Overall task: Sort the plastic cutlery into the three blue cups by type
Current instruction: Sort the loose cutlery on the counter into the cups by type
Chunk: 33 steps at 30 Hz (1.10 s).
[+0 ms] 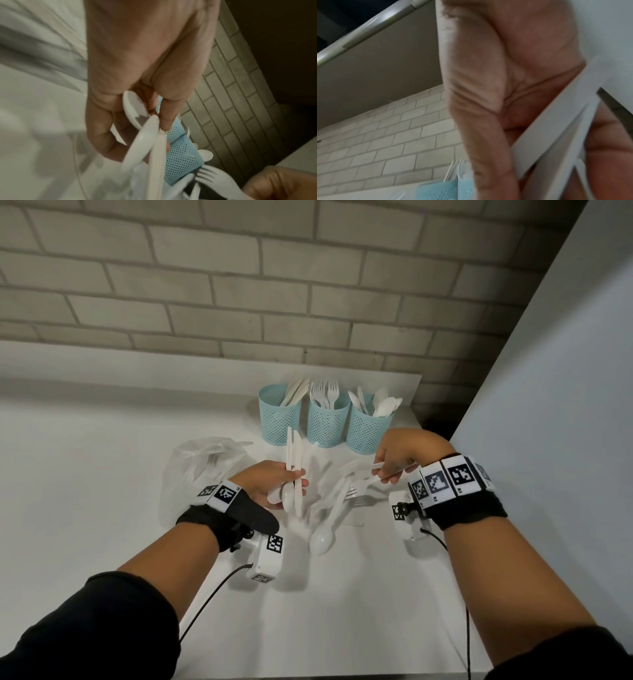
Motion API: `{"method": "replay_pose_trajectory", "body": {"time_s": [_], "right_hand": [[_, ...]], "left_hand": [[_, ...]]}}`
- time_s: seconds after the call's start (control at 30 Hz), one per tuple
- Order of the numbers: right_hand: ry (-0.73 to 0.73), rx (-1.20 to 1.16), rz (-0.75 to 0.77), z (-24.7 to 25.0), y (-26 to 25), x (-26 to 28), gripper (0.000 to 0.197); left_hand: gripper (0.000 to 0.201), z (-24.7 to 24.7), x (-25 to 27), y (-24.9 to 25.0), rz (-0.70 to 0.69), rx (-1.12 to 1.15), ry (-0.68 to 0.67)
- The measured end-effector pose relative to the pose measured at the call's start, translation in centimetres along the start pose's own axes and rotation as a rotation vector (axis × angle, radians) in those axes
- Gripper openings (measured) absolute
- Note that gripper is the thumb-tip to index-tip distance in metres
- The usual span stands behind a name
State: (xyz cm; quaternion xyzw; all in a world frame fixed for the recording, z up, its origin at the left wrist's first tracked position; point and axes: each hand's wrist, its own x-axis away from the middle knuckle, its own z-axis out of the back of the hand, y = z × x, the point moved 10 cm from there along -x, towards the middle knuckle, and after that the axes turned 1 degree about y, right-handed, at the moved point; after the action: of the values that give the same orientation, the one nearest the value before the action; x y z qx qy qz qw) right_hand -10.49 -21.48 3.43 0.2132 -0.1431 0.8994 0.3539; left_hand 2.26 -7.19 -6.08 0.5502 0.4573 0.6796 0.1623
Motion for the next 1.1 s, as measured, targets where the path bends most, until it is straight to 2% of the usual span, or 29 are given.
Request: {"method": "replay_pose_trajectory", "body": {"time_s": [0.17,0.3,0.43,0.57,0.67,0.83,0.93,1.1], "right_hand": [[0.016,-0.313,0.061,1.0,-0.3,-0.2,0.012],[0.028,-0.597,0.142,0.2,-1.4,-1.2,0.017],[-0.011,-0.755,0.118,-1.9,-2.4,-2.5,0.015],[0.02,-0.903,0.09,-2.4,-2.9,-3.5,0.015],[0.149,-1.059,0.154,-0.2,-3.2,-4.1,0.019],[0.47,-1.408,0.313,5.9,-3.2,-4.6,0.017],[0.603,-1.606,0.39,8.5,-3.2,-5.6,0.018],[0.701,-1.591,0.395,10.2,-4.1,-8.2,0.019]], "left_hand": [[0.006,-0.6,-0.4,0.4,-0.061,0.131,-0.032],[0.005,-1.0,-0.8,1.0,-0.116,0.192,-0.072],[0.005,-1.3,-0.7,1.7,-0.165,0.207,-0.042],[0.007,-0.9,-0.9,2.0,-0.188,0.236,-0.019],[0.01,-0.5,-1.0,2.5,-0.208,0.281,-0.011],[0.011,0.1,-0.7,3.6,-0.237,0.302,-0.004],[0.013,0.4,-0.6,4.3,-0.252,0.319,-0.007],[0.015,1.0,-1.0,5.3,-0.264,0.324,-0.012]]}}
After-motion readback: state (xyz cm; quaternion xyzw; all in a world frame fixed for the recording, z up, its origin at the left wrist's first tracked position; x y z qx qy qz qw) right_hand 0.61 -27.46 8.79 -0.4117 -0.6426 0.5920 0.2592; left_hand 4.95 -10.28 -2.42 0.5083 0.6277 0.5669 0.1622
